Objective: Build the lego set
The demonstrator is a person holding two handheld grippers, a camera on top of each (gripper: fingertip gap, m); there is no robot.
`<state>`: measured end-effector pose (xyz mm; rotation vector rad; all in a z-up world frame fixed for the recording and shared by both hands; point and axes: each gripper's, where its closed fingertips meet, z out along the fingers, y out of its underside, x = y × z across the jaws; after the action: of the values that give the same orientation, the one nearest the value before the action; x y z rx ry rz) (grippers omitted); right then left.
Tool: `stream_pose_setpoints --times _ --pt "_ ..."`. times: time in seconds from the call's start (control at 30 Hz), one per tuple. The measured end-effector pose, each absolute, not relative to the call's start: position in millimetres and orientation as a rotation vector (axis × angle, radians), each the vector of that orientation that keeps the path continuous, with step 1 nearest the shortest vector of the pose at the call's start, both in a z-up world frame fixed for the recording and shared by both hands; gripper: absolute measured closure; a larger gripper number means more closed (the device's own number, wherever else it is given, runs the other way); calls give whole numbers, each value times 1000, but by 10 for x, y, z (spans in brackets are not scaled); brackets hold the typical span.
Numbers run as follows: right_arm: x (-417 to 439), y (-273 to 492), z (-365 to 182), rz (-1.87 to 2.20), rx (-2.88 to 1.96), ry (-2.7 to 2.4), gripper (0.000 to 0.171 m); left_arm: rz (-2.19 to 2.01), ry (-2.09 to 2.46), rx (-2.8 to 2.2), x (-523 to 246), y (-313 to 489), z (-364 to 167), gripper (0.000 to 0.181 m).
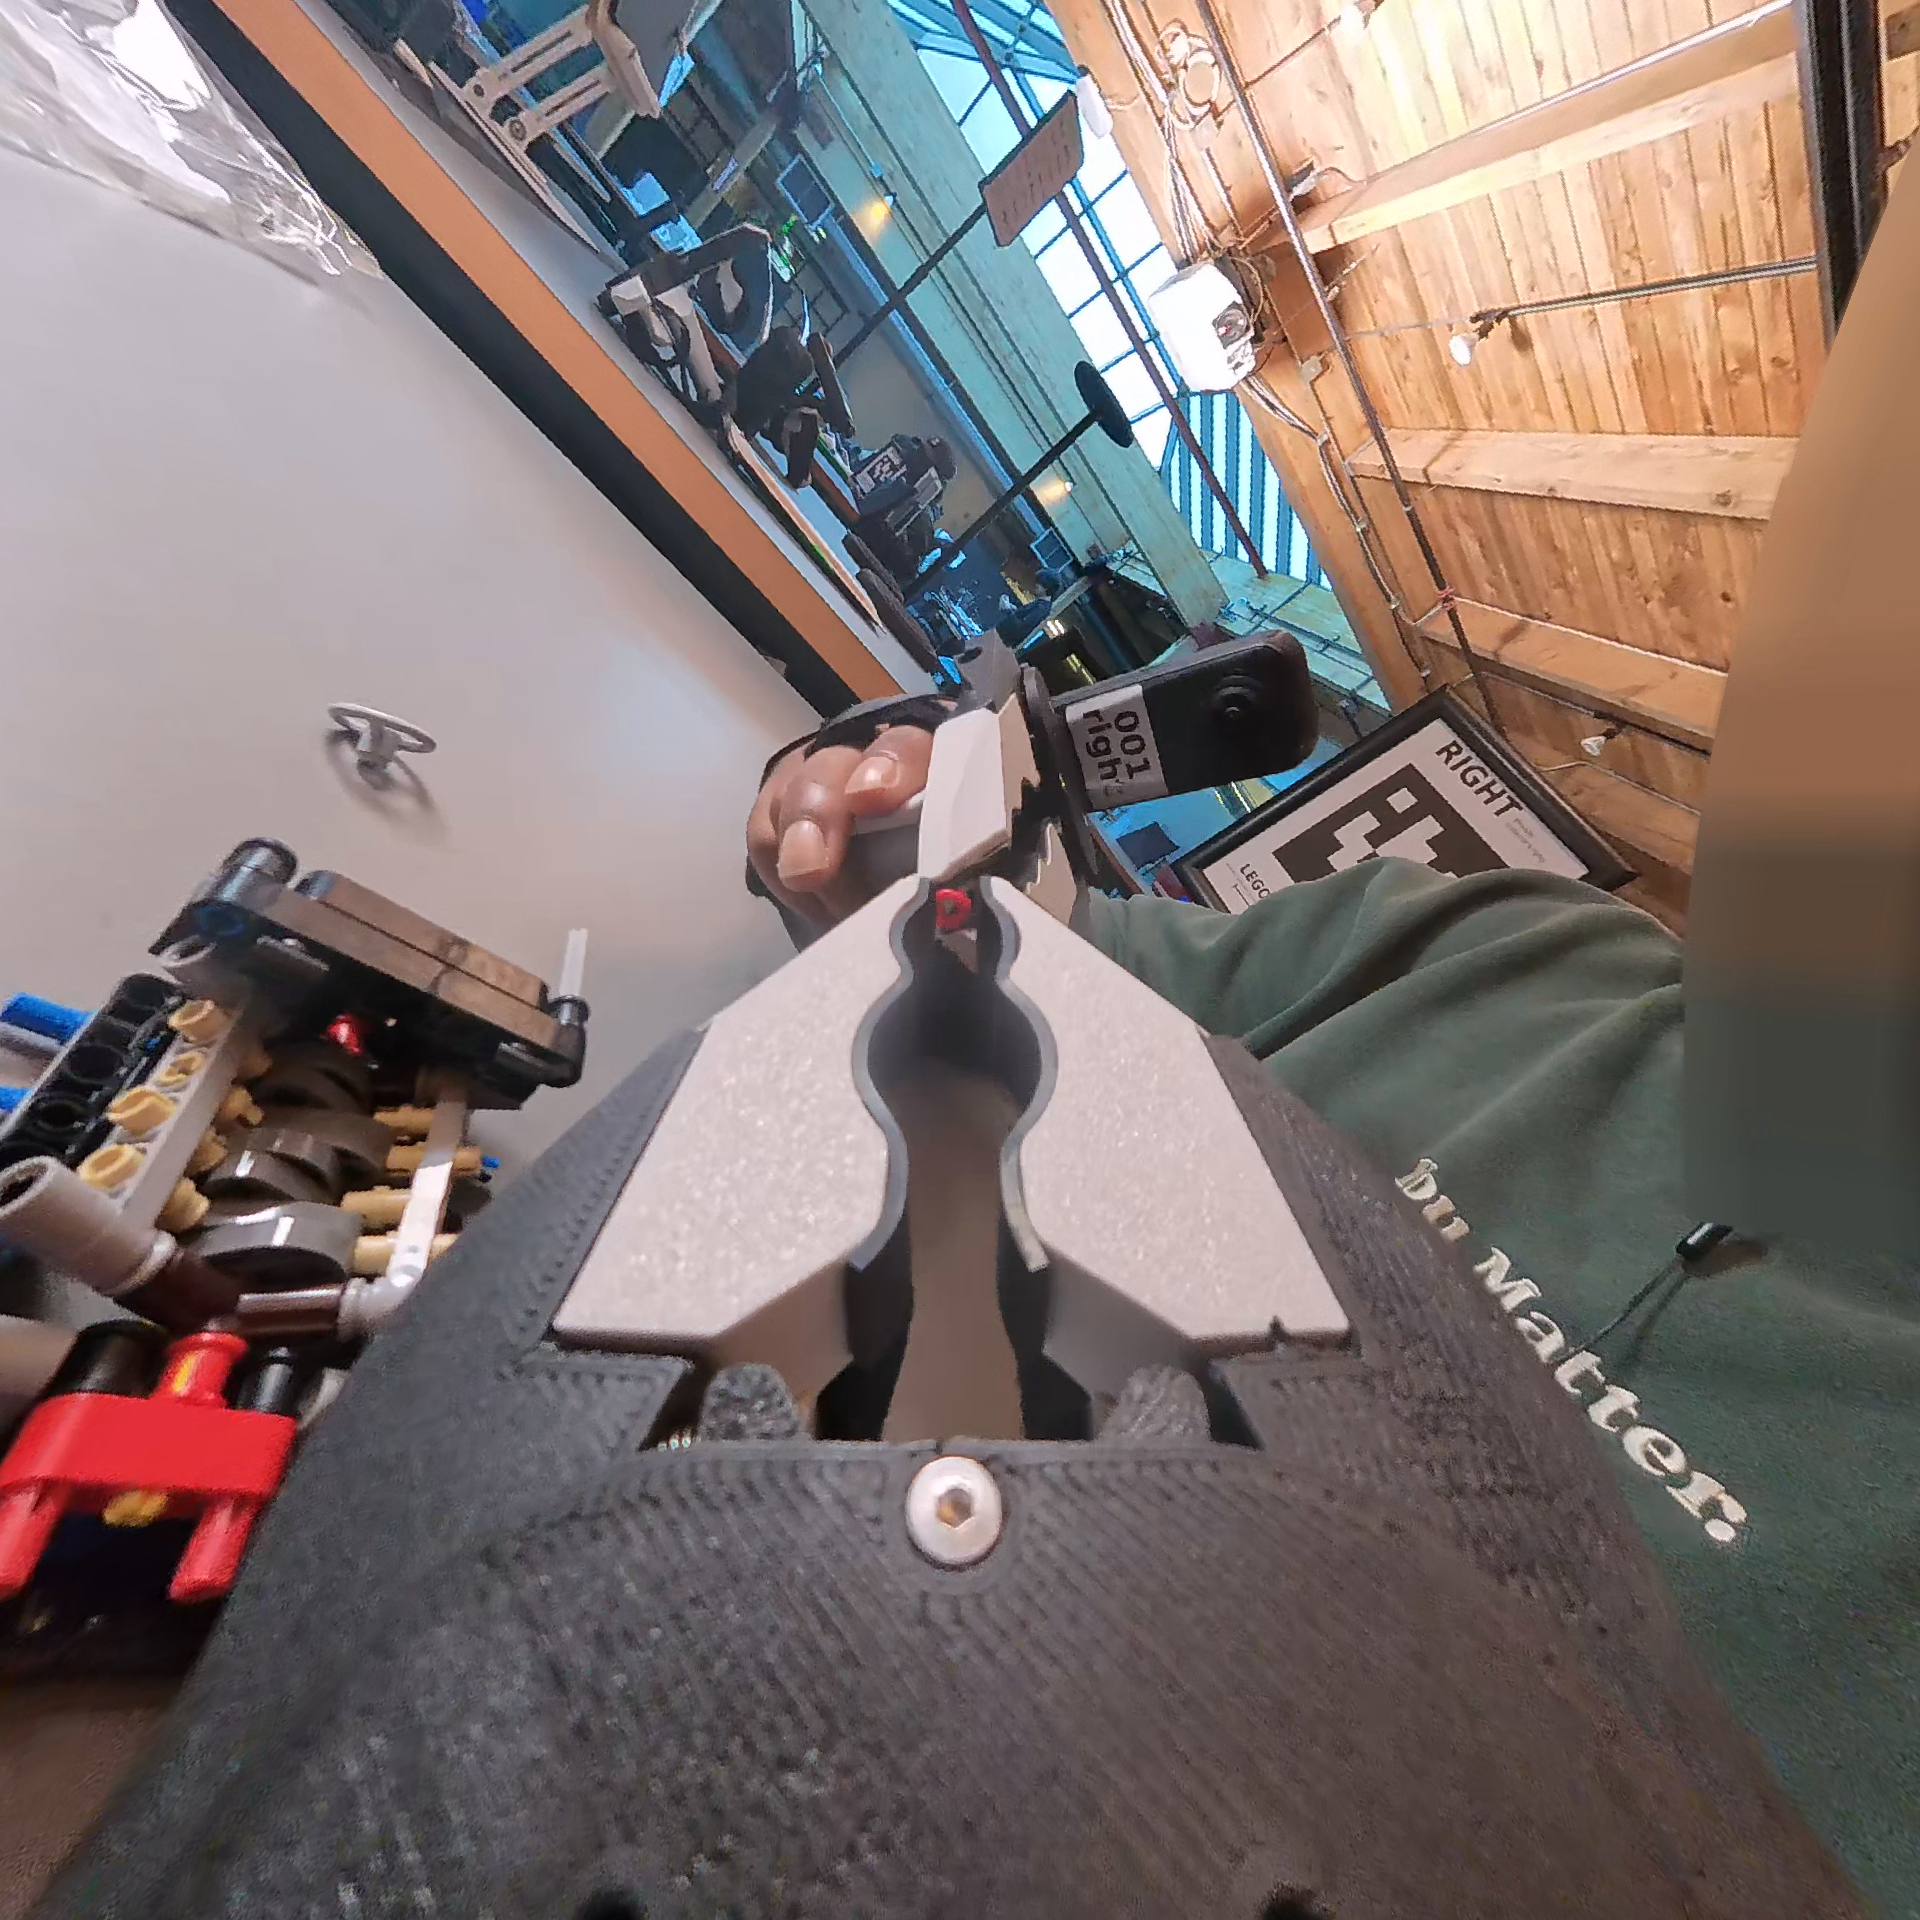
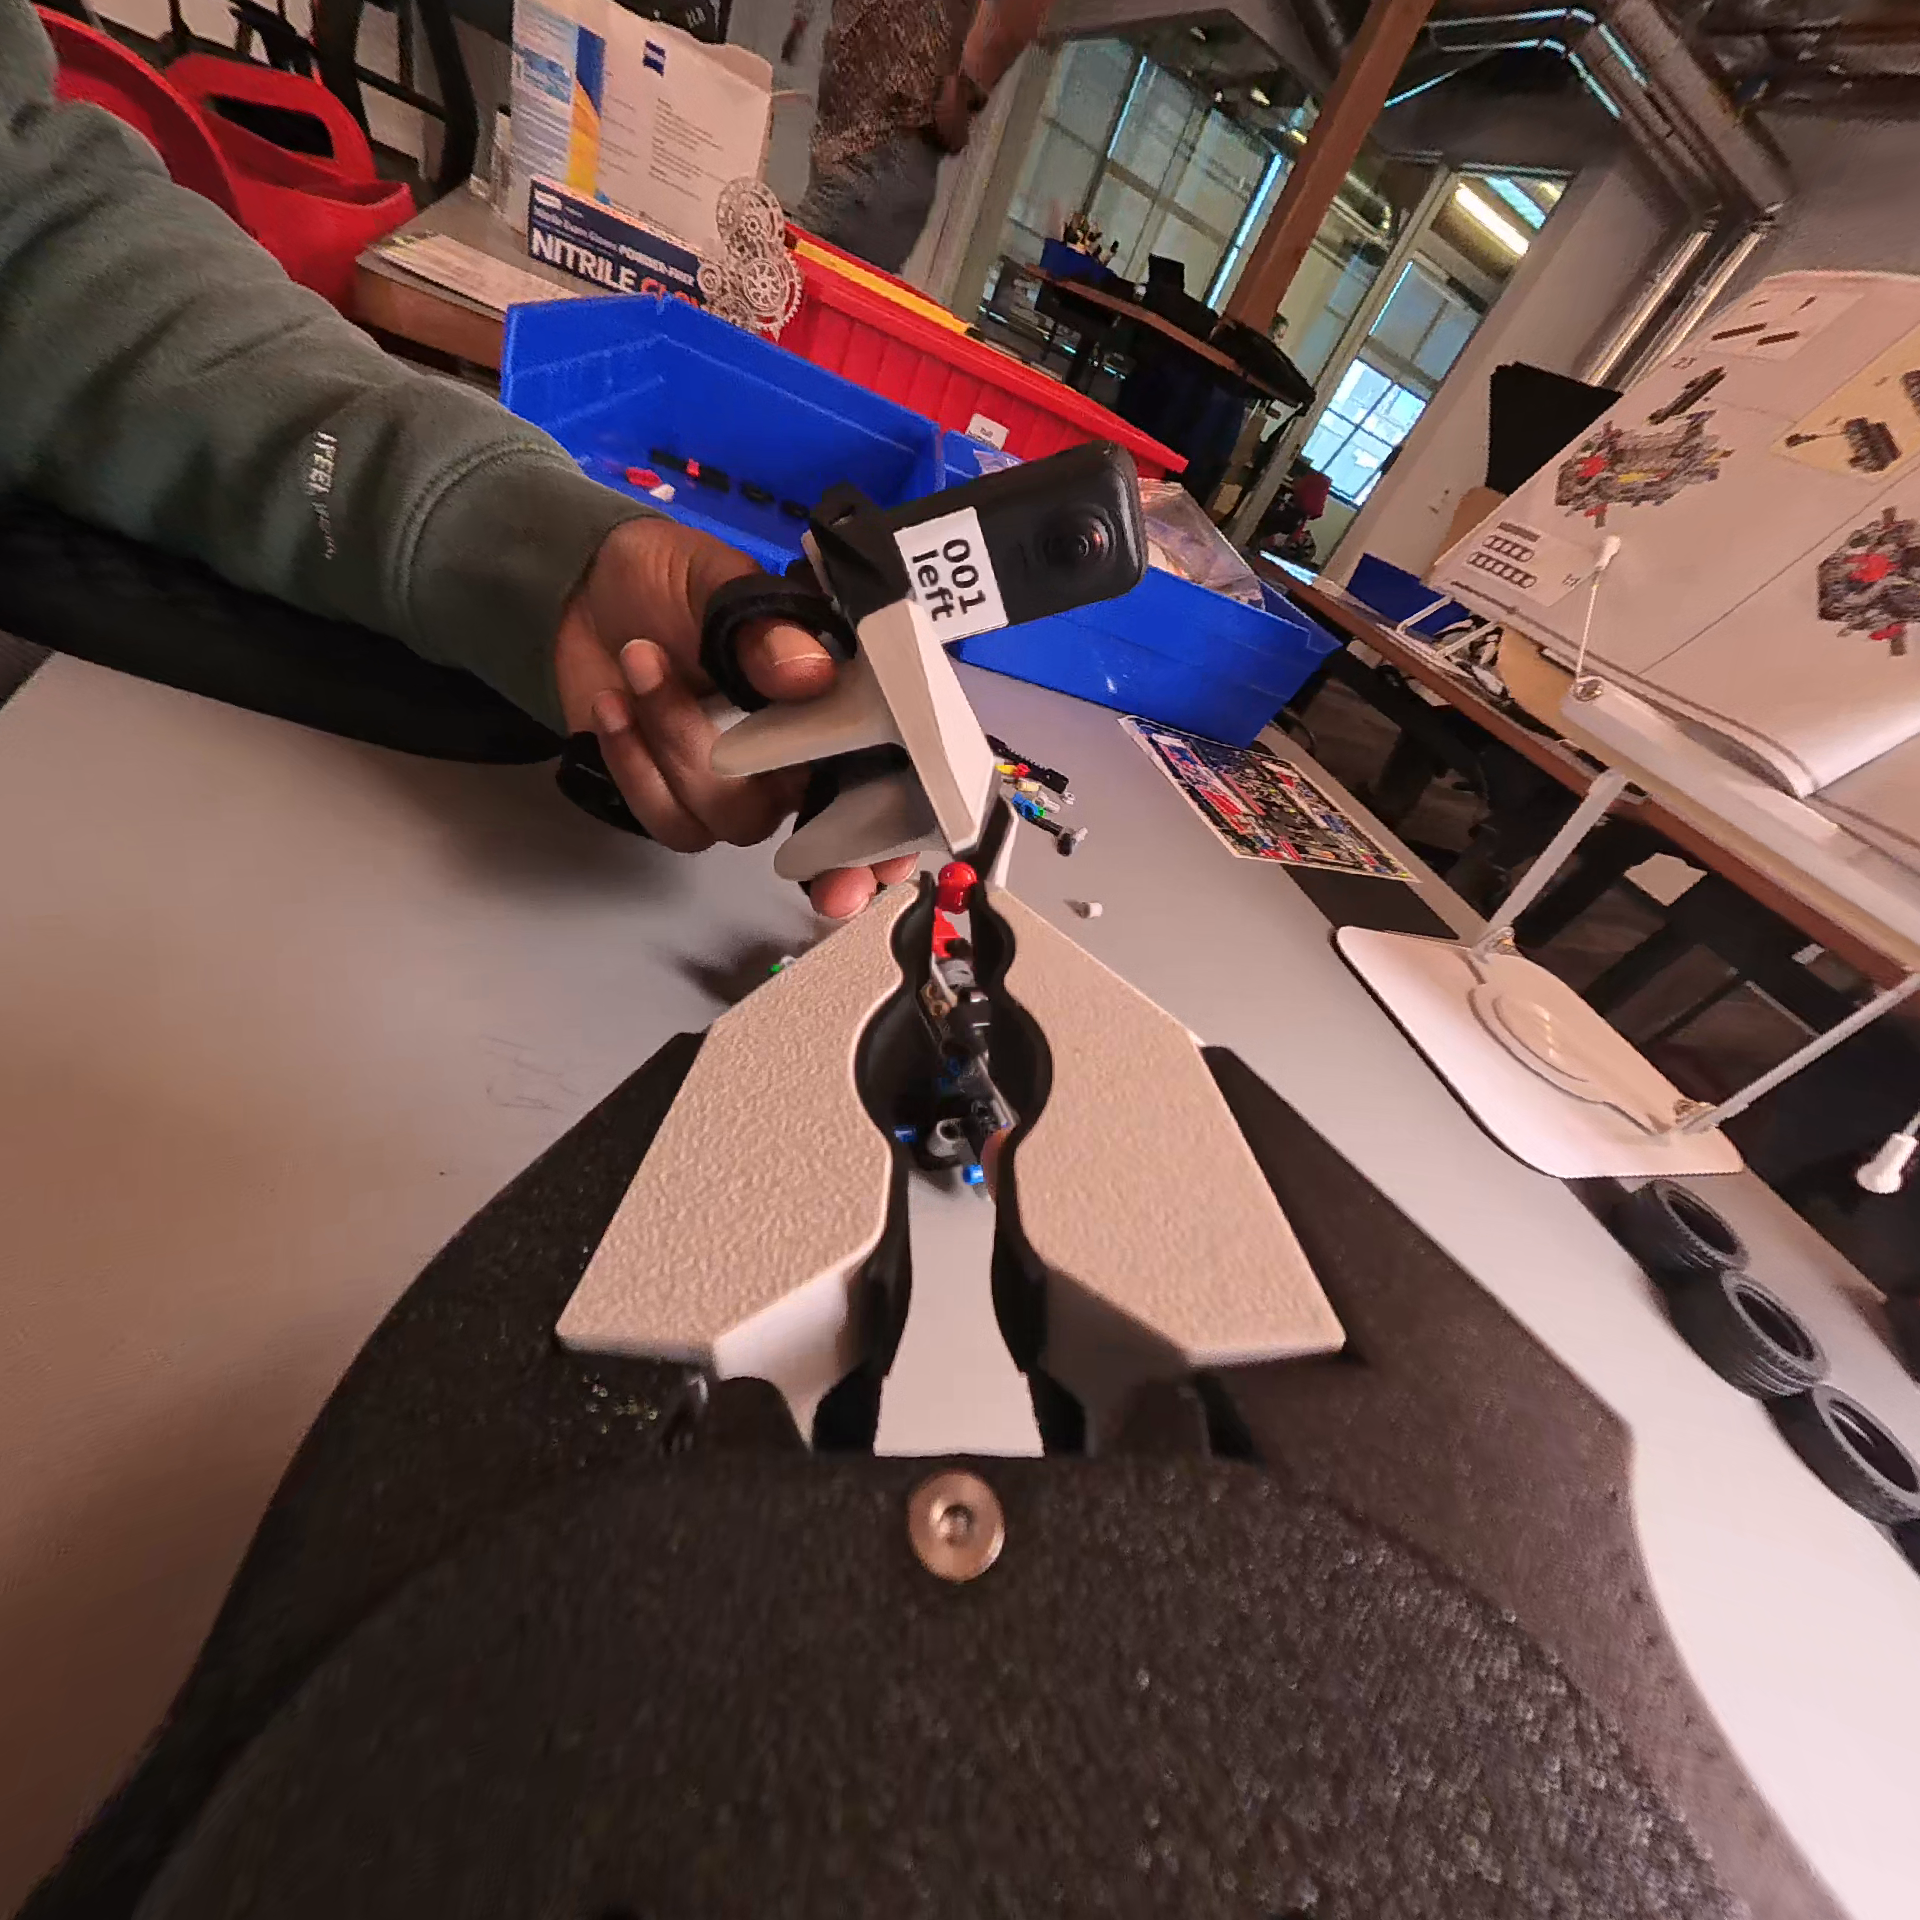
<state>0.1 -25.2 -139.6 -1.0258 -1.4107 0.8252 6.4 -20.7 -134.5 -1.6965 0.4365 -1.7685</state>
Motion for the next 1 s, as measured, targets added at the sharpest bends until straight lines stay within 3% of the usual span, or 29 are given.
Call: stream_pose_setpoints --times 0.43,1.0 --pt "-2 -289 -1451 884 -1038 -1439 167 -1727 458 -1742 73 -214 -1434 171" --pt "-11 -292 -1464 875 -1031 -1438 166 -1810 390 -1738 67 -222 -1443 178"
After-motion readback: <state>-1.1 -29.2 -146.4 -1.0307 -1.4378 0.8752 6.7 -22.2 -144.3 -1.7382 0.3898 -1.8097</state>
